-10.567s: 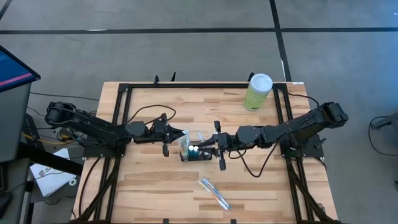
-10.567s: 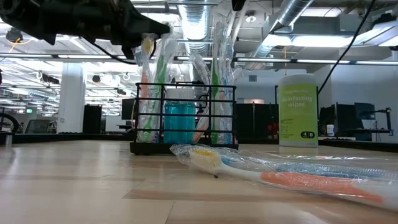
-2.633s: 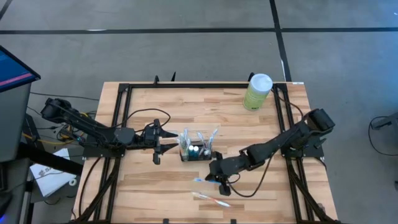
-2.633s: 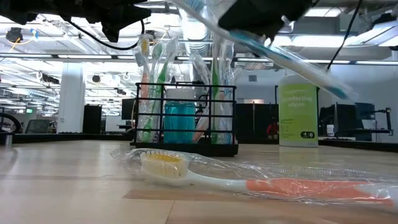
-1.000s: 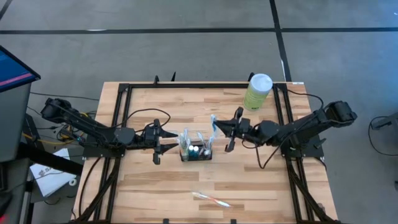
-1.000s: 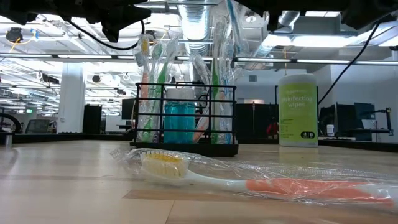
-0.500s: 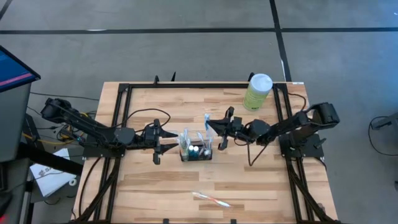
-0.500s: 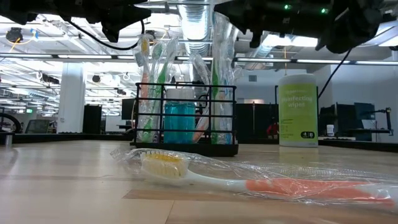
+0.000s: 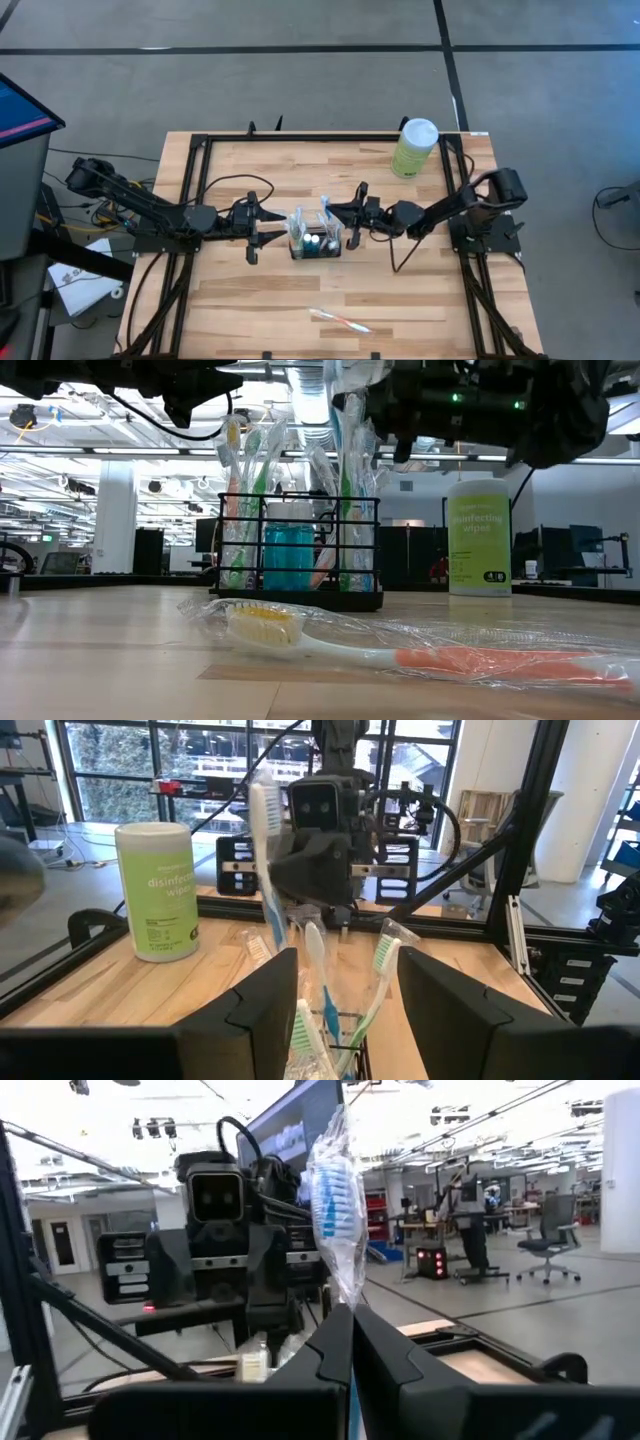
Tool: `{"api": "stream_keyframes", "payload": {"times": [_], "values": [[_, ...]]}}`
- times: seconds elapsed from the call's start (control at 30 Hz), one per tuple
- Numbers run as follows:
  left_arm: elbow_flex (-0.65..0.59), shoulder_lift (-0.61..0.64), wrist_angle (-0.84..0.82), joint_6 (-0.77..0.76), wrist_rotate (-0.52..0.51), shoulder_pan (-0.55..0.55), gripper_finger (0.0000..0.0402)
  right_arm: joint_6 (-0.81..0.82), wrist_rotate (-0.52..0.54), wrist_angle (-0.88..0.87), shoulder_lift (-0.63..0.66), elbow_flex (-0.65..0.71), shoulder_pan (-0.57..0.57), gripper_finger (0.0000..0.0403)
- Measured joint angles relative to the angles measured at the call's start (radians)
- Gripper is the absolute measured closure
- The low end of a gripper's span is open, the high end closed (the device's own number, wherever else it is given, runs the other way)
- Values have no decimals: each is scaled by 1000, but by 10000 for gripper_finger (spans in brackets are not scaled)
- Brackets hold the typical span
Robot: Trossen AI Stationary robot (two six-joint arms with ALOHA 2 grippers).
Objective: Pick & Place toothbrushing station
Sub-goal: Put the blue toothbrush into the mesh
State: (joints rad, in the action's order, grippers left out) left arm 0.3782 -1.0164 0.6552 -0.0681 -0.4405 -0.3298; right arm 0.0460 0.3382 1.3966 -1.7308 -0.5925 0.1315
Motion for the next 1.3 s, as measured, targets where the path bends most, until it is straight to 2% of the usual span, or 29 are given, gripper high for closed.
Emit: {"api": "stream_keyframes", "payload": {"times": [0.27, 0.87, 1.0, 1.3], "values": [[0, 0, -1, 0, 0, 0, 234, 32, 2, 144, -60, 60, -1, 403], [0, 0, 0, 0, 0, 0, 234, 26, 9, 100, -61, 79, 40, 403], [0, 0, 0, 0, 0, 0, 234, 42, 15, 172, -126, 100, 39, 403], [0, 0, 0, 0, 0, 0, 234, 78, 29, 172, -241, 45, 40, 403]]}}
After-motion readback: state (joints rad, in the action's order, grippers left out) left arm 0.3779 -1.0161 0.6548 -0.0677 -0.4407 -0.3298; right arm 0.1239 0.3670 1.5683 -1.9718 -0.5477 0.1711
